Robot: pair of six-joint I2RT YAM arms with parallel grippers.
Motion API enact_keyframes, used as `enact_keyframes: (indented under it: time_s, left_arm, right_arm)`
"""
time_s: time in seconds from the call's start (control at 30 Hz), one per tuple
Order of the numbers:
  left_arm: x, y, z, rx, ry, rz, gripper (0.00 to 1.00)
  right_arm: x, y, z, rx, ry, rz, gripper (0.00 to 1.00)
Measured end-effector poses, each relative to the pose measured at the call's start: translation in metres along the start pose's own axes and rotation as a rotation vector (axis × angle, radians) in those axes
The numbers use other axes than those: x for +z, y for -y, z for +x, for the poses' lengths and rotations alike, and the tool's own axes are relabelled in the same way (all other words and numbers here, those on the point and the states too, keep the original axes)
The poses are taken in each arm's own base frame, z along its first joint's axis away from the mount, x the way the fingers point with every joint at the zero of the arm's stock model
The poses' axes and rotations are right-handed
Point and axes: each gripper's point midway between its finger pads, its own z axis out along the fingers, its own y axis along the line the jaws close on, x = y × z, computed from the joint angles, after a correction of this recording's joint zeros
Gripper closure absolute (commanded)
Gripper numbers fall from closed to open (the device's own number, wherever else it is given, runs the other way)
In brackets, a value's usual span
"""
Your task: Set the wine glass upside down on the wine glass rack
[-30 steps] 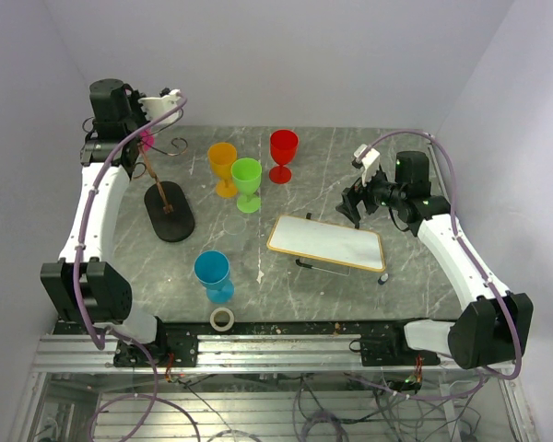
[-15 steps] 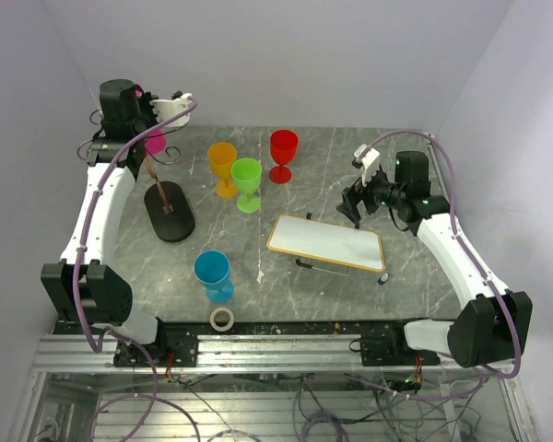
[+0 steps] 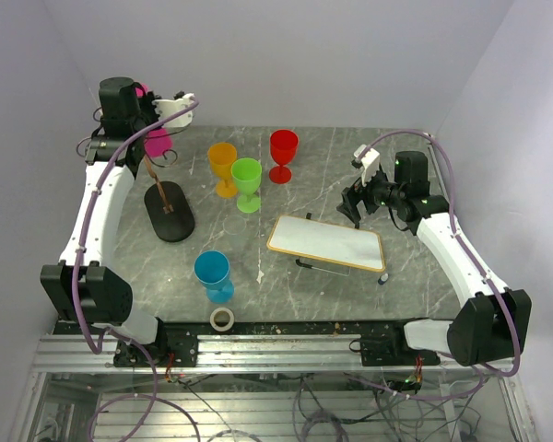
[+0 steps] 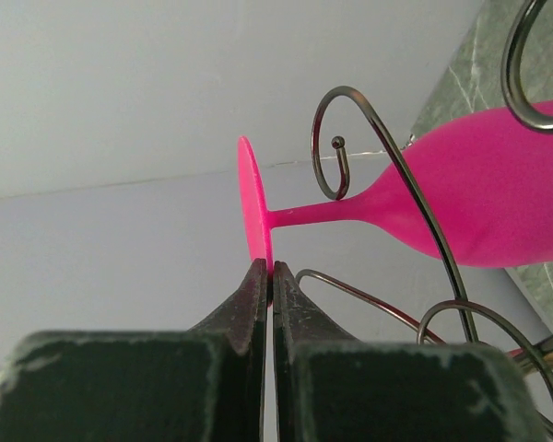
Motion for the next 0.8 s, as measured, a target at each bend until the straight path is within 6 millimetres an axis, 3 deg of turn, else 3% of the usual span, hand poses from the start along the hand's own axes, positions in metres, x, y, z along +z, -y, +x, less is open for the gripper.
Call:
enact_keyframes:
  time_s: [0.63,0.8]
  left_arm:
    - [0.002,0.014,-0.024,0.005,0.054,0.049,0.93]
    - [0.000,0.010,-0.032,-0.028,0.069,0.051,0.93]
  right_arm:
    - [0.003,0.001,0.004,0.005,-0.010,0.002,0.10]
    - [0.004,0.001,0.005,0.008,-0.015,0.000,0.10]
